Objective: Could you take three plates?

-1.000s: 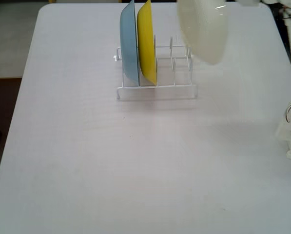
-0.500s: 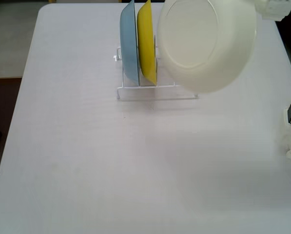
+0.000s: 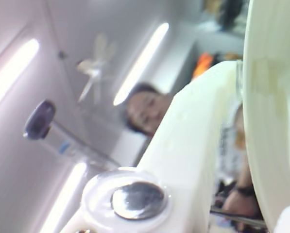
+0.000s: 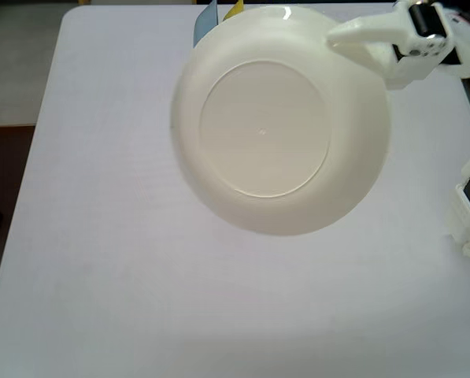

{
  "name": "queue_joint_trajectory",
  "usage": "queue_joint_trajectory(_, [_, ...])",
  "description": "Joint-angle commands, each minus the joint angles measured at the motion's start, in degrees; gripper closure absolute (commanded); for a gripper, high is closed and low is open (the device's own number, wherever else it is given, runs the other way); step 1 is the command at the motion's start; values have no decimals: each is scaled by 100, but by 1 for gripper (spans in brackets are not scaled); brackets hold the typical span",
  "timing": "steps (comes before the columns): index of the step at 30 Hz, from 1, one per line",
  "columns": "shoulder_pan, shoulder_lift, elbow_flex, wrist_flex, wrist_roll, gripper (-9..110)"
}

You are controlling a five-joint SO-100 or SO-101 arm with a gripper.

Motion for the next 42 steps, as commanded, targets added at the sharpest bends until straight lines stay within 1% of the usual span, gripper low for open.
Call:
queue_joint_trajectory(1, [18, 123, 176, -1037, 9, 102])
queue_joint_trajectory(6, [220, -290, 281, -1749, 97, 102])
queue_joint_trajectory(13, [325, -659, 334, -2329, 211, 102])
queue_joint_trajectory(39, [431, -624, 677, -2487, 229, 102])
queue_joint_trajectory(40, [431, -598, 729, -2487, 123, 98])
queue_joint_trajectory(42, [431, -510, 896, -2479, -141, 84])
